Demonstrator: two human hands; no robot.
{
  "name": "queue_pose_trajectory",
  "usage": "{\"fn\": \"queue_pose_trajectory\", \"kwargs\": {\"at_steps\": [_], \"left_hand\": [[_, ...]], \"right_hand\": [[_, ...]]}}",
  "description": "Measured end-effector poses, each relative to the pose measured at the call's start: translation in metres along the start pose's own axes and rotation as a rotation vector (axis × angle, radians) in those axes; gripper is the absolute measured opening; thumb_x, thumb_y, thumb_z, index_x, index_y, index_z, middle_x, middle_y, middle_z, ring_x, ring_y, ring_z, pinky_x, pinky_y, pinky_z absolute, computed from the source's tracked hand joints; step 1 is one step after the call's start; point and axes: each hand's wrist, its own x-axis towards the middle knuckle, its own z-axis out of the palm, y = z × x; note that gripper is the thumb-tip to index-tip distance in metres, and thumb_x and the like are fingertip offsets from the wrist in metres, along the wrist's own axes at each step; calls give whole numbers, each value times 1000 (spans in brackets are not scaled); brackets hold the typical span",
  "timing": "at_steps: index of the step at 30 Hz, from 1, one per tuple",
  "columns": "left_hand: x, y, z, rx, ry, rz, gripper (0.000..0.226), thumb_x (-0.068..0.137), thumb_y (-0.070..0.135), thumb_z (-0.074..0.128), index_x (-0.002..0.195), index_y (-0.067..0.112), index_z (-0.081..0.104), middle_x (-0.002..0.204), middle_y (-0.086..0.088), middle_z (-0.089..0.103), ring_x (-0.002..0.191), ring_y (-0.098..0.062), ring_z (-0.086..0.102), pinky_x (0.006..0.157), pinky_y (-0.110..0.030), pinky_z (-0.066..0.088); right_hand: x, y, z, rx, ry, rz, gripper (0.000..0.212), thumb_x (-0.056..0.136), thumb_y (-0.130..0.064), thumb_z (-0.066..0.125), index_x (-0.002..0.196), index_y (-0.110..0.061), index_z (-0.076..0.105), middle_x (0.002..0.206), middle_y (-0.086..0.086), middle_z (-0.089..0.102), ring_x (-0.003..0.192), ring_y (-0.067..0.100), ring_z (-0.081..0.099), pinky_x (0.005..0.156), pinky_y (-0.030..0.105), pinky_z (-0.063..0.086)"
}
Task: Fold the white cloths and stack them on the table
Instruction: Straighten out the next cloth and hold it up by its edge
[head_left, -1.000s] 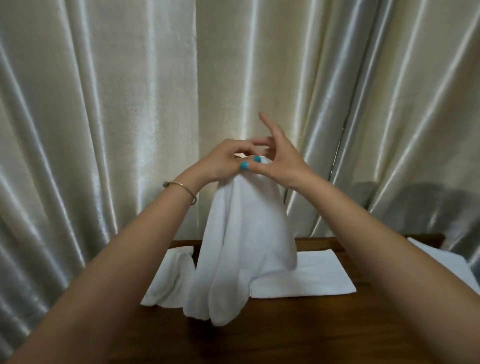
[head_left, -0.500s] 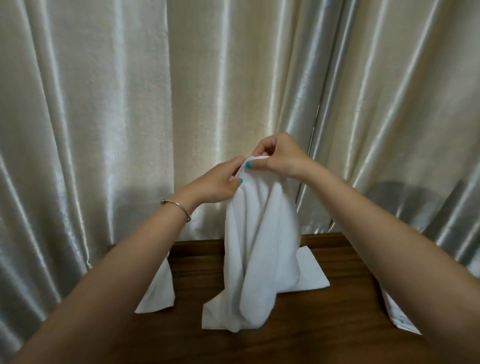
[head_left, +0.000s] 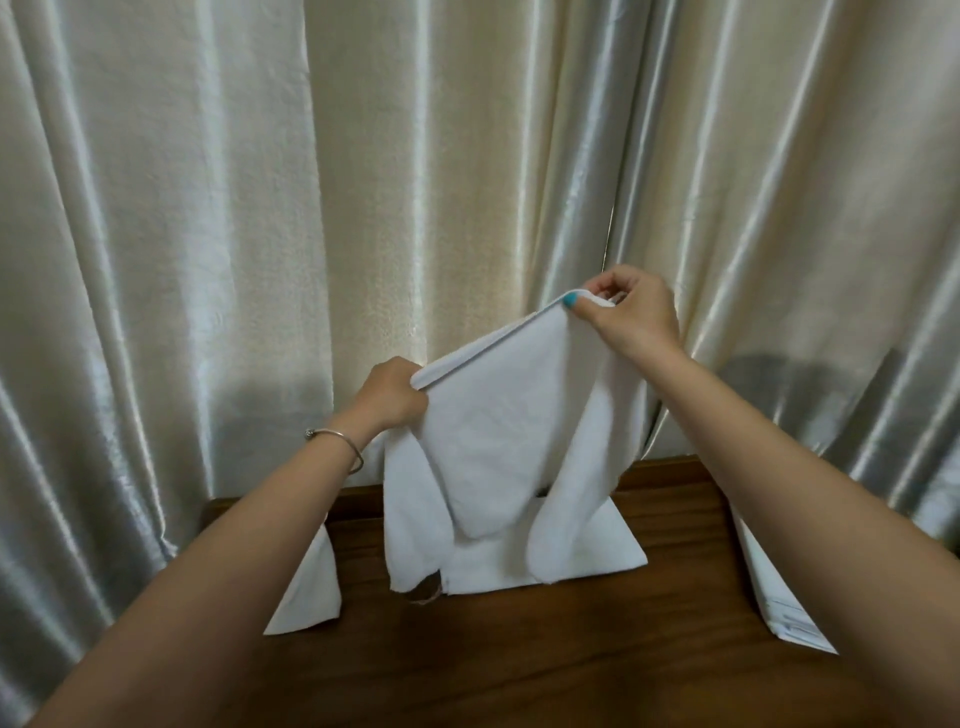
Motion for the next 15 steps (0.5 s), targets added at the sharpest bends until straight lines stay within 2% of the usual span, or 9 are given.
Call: {"fn": "queue_pose_trajectory", "kwargs": {"at_steps": [4, 8, 11, 15], "left_hand": [[-2, 4, 0, -68, 115, -57, 22, 73, -2, 45, 56, 12, 45, 53, -1, 43, 49, -17, 37, 48, -28, 25], [-6, 2, -2, -56, 133, -62, 26, 70, -2, 46, 51, 16, 45, 51, -1, 44, 52, -22, 42, 49, -28, 29], [-13, -1, 1, -67, 134, -106, 27, 69, -3, 46, 49, 15, 49, 52, 0, 47, 54, -22, 45, 53, -26, 34], [-26, -4, 11, -47, 105, -122, 33, 68, -4, 48, 43, 17, 45, 51, 1, 43, 55, -22, 43, 54, -24, 31]], "right_hand": [[-9, 11, -11, -169, 74, 4, 24, 63, -50, 71, 69, -28, 63, 64, -14, 61, 63, 10, 58, 57, 25, 42], [-17, 21, -29, -322, 121, -81, 35, 66, -56, 67, 72, -22, 58, 68, -11, 60, 69, 16, 57, 56, 26, 37], [-26, 36, -43, -405, 141, -72, 48, 67, -64, 63, 71, -18, 53, 63, -7, 57, 64, 18, 55, 53, 27, 33], [-39, 55, -59, -547, 128, -39, 68, 69, -74, 61, 60, -9, 45, 48, -1, 46, 54, 21, 49, 48, 27, 29]]}}
